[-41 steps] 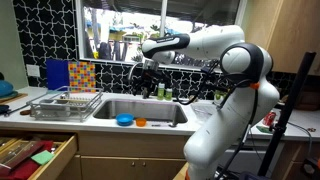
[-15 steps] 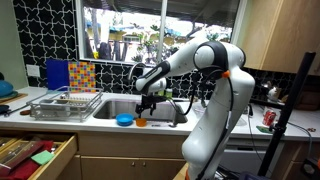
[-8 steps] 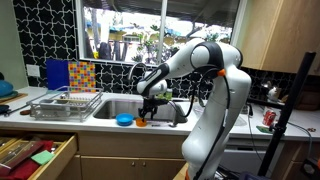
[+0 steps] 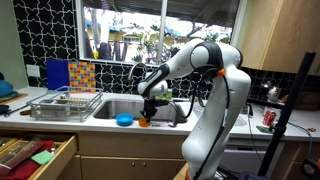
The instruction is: Put the orange bowl in the blue bowl and then put them in the sink
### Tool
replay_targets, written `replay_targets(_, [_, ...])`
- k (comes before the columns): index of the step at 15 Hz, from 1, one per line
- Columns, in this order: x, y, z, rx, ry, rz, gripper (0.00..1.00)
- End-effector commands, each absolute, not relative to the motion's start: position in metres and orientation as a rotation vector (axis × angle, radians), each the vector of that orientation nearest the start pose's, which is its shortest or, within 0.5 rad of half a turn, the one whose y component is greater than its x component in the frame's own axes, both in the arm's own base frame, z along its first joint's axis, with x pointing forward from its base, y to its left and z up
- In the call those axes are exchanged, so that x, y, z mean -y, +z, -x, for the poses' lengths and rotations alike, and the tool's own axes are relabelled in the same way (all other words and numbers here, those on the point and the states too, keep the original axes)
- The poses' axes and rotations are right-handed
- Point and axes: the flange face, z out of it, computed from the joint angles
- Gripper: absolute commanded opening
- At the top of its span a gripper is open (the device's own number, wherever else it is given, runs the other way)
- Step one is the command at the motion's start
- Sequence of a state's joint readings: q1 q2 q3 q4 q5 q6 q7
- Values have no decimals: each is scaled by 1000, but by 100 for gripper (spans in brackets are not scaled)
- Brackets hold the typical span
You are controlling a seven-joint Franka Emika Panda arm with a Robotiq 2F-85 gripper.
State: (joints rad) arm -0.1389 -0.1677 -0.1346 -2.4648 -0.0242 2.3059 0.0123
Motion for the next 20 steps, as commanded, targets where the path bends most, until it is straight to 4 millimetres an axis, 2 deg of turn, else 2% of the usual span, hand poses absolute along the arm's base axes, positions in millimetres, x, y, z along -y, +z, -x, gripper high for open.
replay_targets(1, [119, 374, -439, -376, -34, 3100, 0])
replay_targets(7, [102, 416, -445, -225, -42, 3102, 1])
replay_targets(10, [93, 430, -466, -230, -108, 3051, 1])
replay_targets(12, [82, 430, -481, -273, -134, 3004, 1])
replay_targets(15, [65, 416, -499, -311, -142, 2976, 1])
replay_targets(20, [62, 388, -528, -394, -218, 2984, 1])
